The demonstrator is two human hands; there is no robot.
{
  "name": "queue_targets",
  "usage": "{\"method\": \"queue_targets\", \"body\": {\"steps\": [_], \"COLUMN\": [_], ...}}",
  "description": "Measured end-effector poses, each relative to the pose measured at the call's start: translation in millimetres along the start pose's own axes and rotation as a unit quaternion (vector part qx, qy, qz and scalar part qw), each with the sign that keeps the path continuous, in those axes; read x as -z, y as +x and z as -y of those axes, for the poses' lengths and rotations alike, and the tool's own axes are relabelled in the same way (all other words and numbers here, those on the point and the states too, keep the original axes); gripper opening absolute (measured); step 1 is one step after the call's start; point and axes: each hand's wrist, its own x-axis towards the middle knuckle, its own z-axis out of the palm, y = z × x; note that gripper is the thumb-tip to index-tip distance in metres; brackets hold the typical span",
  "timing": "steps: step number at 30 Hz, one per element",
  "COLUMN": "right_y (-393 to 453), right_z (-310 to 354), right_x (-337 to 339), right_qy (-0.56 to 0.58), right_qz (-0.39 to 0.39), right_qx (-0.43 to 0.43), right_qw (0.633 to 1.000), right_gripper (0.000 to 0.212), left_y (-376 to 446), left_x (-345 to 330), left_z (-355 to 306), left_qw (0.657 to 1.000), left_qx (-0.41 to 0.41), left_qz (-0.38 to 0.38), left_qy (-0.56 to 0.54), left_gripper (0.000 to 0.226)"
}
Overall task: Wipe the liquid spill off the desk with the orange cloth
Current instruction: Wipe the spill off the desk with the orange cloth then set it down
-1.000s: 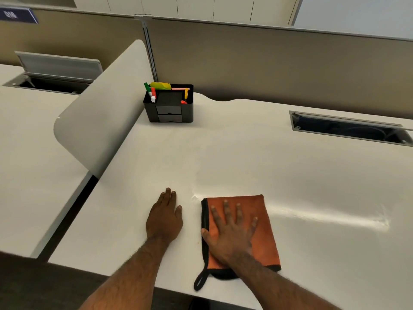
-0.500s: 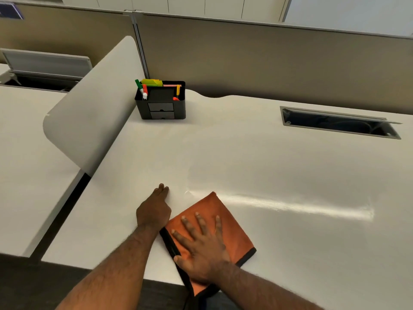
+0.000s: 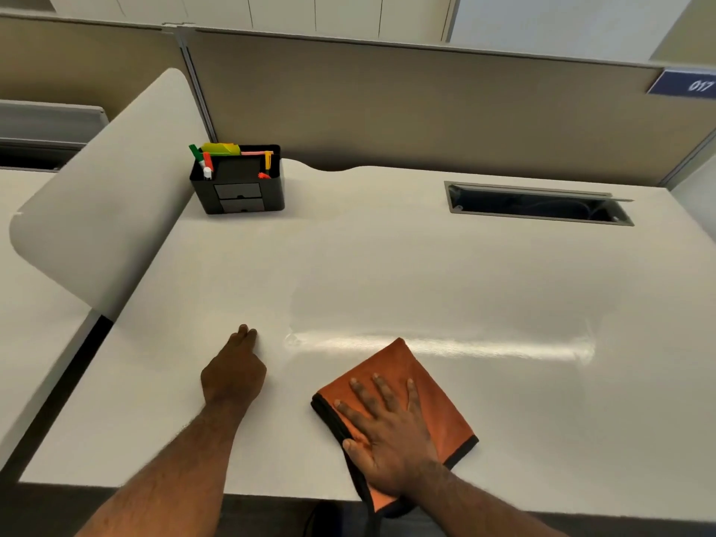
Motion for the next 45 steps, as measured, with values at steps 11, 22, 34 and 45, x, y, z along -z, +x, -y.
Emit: {"method": "queue_targets", "body": {"steps": [11,22,34,45], "right_y": [-50.6,-44.0,-22.6,5.0], "right_z": [-94.8,-125.0,-156.3,-197.6], "right_x": [7.8,14.4,18.6,29.2], "right_qy": [0.005,0.016,0.033,0.034], "right_qz": [0.001,-0.030,-0.046,-0.052], "right_qx": [-0.182,-0.281,-0.343,-0.353], "right_qw": [0.983,0.959,0.938,0.934], "right_gripper": [0.058,0.062,0.065,0.067], "left_y": [9.5,68.0,106.5,127.1], "left_x": [0.3,-37.9,-38.0,-44.0], "left_z": [-27.9,-22.2,-39.7,-63.4], "left_qw": [0.997,0.989,0.986,0.986], "left_qx": [-0.017,-0.141,-0.156,-0.150], "left_qz": [-0.070,0.012,0.012,0.010], "left_qy": [0.012,0.052,0.066,0.068], "left_gripper": [0.040,0.072,0.076,0.075]}}
